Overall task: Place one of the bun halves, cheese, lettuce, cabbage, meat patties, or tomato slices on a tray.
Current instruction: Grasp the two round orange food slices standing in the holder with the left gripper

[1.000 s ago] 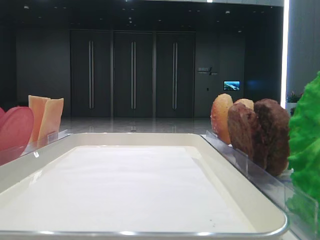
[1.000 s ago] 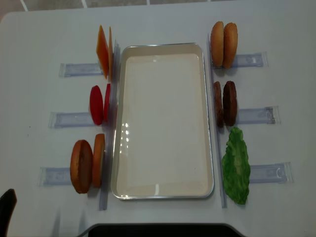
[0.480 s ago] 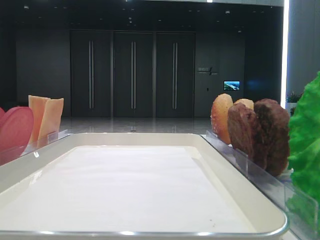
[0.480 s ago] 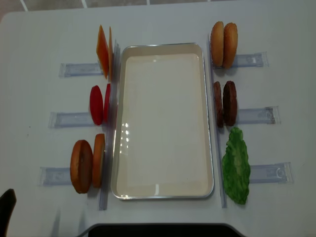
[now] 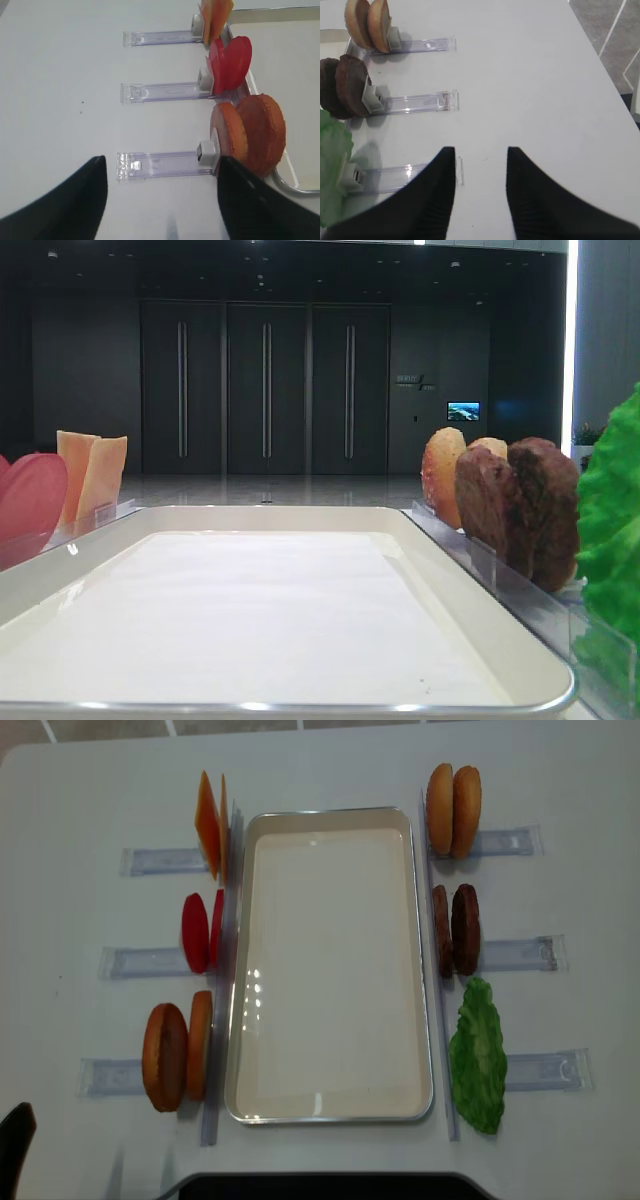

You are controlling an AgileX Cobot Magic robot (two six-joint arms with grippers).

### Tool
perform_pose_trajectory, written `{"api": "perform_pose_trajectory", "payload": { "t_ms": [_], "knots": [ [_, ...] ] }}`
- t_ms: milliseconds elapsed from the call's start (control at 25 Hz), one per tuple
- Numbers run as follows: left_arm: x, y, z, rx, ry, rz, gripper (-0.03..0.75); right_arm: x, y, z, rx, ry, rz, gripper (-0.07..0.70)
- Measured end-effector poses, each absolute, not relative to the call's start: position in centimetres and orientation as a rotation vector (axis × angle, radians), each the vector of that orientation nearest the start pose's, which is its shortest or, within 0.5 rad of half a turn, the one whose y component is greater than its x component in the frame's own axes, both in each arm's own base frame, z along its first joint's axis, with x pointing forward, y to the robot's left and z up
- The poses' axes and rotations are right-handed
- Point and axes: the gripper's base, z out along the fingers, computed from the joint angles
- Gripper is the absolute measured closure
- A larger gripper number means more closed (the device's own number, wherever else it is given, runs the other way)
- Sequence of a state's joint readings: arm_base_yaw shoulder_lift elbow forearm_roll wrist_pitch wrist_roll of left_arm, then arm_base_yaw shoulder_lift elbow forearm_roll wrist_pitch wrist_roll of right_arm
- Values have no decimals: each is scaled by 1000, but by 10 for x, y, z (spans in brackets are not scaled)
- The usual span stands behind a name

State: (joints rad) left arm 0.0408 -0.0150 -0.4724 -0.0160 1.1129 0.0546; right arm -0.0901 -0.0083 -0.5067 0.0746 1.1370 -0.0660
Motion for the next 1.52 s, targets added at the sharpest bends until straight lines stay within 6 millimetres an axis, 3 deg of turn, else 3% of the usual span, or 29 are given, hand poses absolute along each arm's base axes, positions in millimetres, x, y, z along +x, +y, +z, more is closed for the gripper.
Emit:
{"api": "perform_pose_trajectory", "payload": {
  "t_ms": [280,440,680,840,1000,1160,1520],
  "knots": [
    [-9,-1,273,33,2102,54,193,-10,7,273,18,2103,-4,388],
    [3,0,283,-21,2187,35,216,-10,7,273,18,2103,-4,388],
    [46,2,313,-134,2457,-12,230,-10,7,273,18,2103,-4,388],
    [96,4,330,-166,2602,-16,231,-10,7,273,18,2102,-4,388],
    [141,6,325,-176,2742,-13,231,-10,7,273,18,2102,-4,388],
    [167,7,306,-184,2864,-9,231,-10,7,273,18,2102,-4,388],
    [178,2,296,-182,2922,-85,234,-10,7,273,18,2102,-4,388]
  ]
}}
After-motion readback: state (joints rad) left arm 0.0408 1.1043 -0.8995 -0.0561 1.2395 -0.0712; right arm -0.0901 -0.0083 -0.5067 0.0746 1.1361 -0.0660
